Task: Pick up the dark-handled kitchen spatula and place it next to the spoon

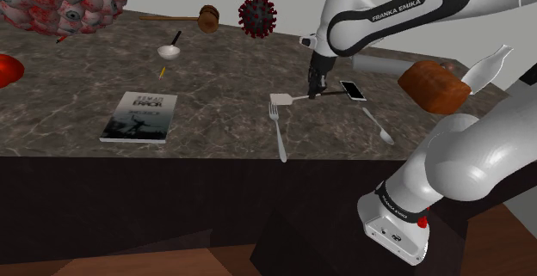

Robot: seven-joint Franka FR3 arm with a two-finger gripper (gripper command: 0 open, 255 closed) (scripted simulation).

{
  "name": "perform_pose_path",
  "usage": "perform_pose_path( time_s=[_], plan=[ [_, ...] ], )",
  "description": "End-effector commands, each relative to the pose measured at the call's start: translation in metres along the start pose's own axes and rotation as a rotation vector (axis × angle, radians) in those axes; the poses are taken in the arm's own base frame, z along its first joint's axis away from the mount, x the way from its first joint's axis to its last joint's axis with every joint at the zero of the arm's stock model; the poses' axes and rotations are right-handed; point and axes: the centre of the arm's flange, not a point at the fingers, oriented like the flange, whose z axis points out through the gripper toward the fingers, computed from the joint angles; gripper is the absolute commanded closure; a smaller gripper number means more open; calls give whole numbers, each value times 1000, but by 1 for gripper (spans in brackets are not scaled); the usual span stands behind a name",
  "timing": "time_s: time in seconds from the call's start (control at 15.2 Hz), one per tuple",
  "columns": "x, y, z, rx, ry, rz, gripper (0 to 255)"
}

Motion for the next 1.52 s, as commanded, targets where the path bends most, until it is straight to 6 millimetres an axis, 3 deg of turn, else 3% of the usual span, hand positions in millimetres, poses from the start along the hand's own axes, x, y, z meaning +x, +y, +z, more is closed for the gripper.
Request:
perform_pose_path(
  time_s=[0.0, 0.53, 0.59, 0.92, 1.19, 1.45],
  plan=[
    [1, -1, 11, 0, 0, 0, 255],
    [1, -1, 11, 0, 0, 0, 255],
    [1, -1, 11, 0, 0, 0, 0],
    [1, -1, 11, 0, 0, 0, 0],
    [1, -1, -39, 0, 0, 0, 0],
    [1, -1, -39, 0, 0, 0, 0]
  ],
)
